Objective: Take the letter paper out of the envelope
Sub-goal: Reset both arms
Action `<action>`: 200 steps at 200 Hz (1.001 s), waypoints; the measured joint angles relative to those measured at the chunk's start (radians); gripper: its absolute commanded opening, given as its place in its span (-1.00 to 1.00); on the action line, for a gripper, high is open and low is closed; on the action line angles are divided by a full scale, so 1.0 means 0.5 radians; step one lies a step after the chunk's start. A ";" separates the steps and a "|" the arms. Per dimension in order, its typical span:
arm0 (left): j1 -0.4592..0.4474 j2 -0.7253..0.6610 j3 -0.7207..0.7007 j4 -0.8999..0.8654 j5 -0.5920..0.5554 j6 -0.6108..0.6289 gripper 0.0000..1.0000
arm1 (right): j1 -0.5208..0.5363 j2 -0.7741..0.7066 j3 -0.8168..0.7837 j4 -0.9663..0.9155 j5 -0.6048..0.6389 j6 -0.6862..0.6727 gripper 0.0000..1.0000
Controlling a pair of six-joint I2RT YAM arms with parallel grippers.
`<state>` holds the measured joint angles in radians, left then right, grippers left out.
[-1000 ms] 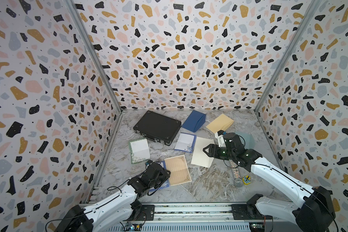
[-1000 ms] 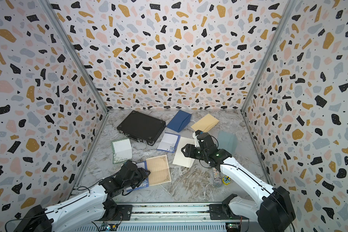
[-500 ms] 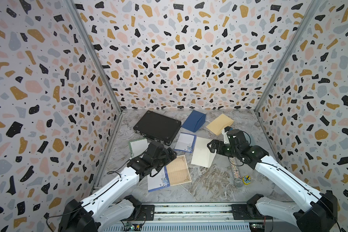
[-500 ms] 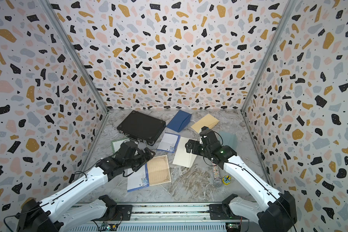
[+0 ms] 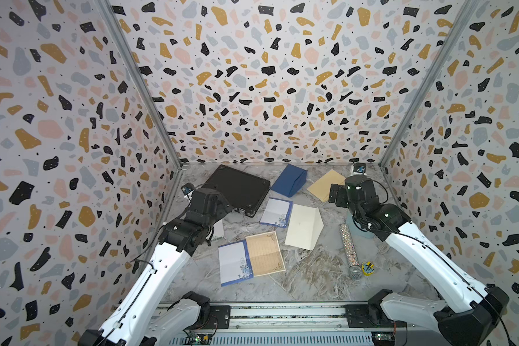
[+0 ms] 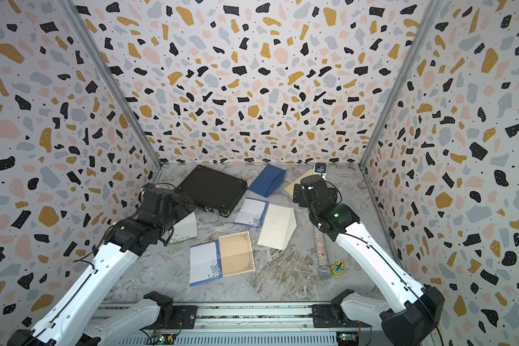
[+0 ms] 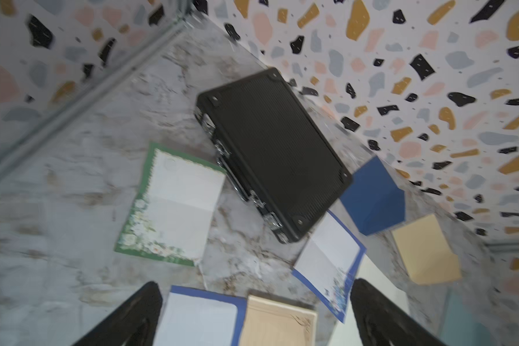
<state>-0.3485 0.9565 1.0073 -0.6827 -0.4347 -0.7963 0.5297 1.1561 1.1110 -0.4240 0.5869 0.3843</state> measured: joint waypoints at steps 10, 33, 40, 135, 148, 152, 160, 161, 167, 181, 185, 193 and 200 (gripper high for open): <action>0.007 -0.066 -0.178 0.108 -0.144 0.108 0.98 | -0.063 -0.038 -0.190 0.126 0.040 -0.063 0.99; 0.058 -0.137 -0.594 0.350 -0.354 0.389 0.99 | -0.227 -0.068 -0.619 0.333 0.063 -0.185 0.99; 0.093 -0.128 -0.694 0.434 -0.367 0.486 0.99 | -0.269 -0.063 -0.716 0.378 0.060 -0.220 0.99; 0.588 0.629 -1.247 1.954 -0.018 1.300 0.99 | -0.533 0.359 -1.396 1.654 -0.225 -0.748 0.99; 0.655 0.735 -1.236 2.124 0.073 1.325 0.98 | -0.597 0.430 -1.406 1.772 -0.299 -0.782 0.99; 0.671 0.768 -1.231 2.171 0.094 1.329 0.99 | -0.615 0.449 -1.405 1.809 -0.315 -0.794 0.99; 0.702 0.835 -1.226 2.267 0.137 1.339 0.99 | -0.646 0.478 -1.404 1.871 -0.359 -0.826 0.99; 0.707 0.849 -1.226 2.285 0.143 1.337 0.99 | -0.649 0.480 -1.404 1.875 -0.362 -0.828 1.00; 0.729 0.900 -1.226 2.365 0.175 1.340 0.99 | -0.672 0.498 -1.405 1.926 -0.398 -0.848 0.99; 0.762 0.973 -1.244 2.502 0.247 1.346 0.99 | -0.736 0.540 -1.431 2.100 -0.486 -0.874 0.99; 0.768 0.976 -1.263 2.545 0.264 1.347 0.98 | -0.752 0.548 -1.442 2.144 -0.518 -0.874 0.99; 0.774 0.978 -1.339 2.712 0.285 1.345 0.99 | -0.807 0.558 -1.472 2.219 -0.585 -0.864 0.99; 0.779 1.003 -1.422 2.900 0.294 1.344 0.99 | -0.861 0.571 -1.509 2.306 -0.631 -0.850 0.99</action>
<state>0.0410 1.4578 0.2962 0.7673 -0.2874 -0.1242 0.0990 1.4418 0.3565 0.7288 0.2714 -0.0406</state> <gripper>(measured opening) 0.993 0.996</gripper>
